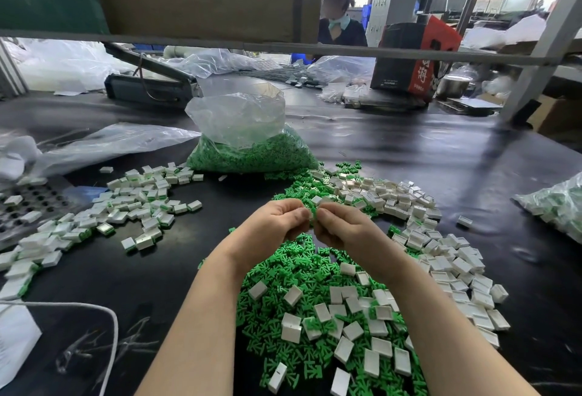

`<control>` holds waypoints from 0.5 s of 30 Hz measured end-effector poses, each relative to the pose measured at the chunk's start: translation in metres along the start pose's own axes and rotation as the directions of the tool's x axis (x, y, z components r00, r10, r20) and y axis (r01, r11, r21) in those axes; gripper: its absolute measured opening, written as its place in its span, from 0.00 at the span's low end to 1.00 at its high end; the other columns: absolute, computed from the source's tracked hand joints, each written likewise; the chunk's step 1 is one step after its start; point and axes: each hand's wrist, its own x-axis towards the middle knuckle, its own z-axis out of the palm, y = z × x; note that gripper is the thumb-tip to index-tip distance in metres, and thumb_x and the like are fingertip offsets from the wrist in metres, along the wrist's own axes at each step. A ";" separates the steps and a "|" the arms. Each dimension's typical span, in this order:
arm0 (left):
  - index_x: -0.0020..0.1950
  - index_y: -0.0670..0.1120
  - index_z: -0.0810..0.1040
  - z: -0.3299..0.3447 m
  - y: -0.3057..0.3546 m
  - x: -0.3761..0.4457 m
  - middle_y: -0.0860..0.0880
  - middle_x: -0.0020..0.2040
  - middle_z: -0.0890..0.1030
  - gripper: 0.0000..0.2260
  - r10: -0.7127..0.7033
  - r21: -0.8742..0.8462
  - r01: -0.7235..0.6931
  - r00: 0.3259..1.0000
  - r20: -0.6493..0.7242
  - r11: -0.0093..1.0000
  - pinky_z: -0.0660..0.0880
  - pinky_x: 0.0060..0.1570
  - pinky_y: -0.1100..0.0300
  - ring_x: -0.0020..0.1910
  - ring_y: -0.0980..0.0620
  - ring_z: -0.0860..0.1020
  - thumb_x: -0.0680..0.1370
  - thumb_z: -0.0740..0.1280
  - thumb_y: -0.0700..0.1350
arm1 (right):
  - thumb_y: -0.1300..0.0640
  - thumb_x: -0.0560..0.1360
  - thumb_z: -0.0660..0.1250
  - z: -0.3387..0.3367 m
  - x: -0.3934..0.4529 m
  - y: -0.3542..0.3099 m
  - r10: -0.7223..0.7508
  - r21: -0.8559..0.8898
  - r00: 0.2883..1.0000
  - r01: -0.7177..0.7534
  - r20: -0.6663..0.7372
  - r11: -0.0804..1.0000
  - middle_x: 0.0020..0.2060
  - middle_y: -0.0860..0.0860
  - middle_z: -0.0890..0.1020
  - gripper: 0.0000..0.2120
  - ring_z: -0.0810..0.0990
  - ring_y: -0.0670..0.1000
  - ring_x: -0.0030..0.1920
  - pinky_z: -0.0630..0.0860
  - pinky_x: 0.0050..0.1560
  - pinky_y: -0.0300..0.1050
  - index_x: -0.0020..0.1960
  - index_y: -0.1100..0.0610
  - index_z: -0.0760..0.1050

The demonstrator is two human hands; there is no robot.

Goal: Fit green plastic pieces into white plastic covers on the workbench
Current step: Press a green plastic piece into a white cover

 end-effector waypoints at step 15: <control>0.41 0.42 0.72 0.001 0.001 -0.001 0.53 0.32 0.70 0.11 0.016 0.011 -0.016 1.000 0.009 1.000 0.65 0.30 0.74 0.27 0.65 0.69 0.83 0.59 0.39 | 0.54 0.81 0.58 -0.002 0.002 -0.001 -0.024 -0.160 0.999 0.020 -0.023 0.987 0.30 0.52 0.72 0.14 0.68 0.53 0.33 0.65 0.37 0.53 0.39 0.58 0.73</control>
